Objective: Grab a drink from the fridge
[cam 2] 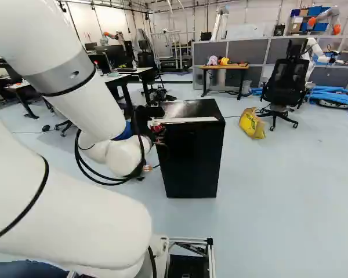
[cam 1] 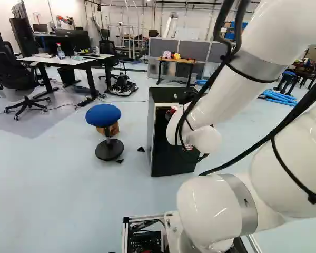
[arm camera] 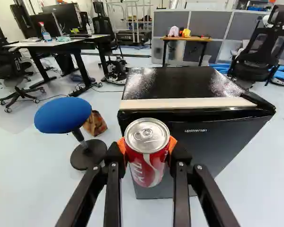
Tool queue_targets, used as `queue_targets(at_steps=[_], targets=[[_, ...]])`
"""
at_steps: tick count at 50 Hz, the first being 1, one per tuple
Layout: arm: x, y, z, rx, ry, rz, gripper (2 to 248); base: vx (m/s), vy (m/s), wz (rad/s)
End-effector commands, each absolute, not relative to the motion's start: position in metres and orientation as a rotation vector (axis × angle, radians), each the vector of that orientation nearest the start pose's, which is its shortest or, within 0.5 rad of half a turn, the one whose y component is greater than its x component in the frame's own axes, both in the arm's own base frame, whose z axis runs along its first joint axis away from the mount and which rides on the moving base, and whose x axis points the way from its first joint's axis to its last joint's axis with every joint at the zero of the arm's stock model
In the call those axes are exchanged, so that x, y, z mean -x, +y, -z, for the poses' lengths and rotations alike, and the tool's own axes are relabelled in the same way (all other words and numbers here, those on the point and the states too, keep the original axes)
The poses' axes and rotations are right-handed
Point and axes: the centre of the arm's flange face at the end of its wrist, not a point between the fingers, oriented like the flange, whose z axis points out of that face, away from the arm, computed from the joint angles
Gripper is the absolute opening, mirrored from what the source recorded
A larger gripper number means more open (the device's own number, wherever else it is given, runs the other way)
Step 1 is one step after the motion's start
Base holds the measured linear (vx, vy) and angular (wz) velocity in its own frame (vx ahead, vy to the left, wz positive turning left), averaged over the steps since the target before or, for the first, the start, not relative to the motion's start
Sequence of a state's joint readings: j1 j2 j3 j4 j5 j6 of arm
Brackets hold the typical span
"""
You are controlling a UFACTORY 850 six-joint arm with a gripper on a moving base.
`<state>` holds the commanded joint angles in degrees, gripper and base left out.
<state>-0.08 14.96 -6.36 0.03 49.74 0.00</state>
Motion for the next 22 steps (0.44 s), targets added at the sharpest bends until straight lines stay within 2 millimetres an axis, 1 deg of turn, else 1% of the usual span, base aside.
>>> queue_targets(at_steps=[11, 22], targets=[[-0.2722, -0.0001, -0.3664, 2.558, 0.001, 1.825, 100, 0.0, 0.0, 0.0], [-0.2703, 0.0, -0.3656, 2.558, 0.0, 1.824, 100, 0.0, 0.0, 0.0]])
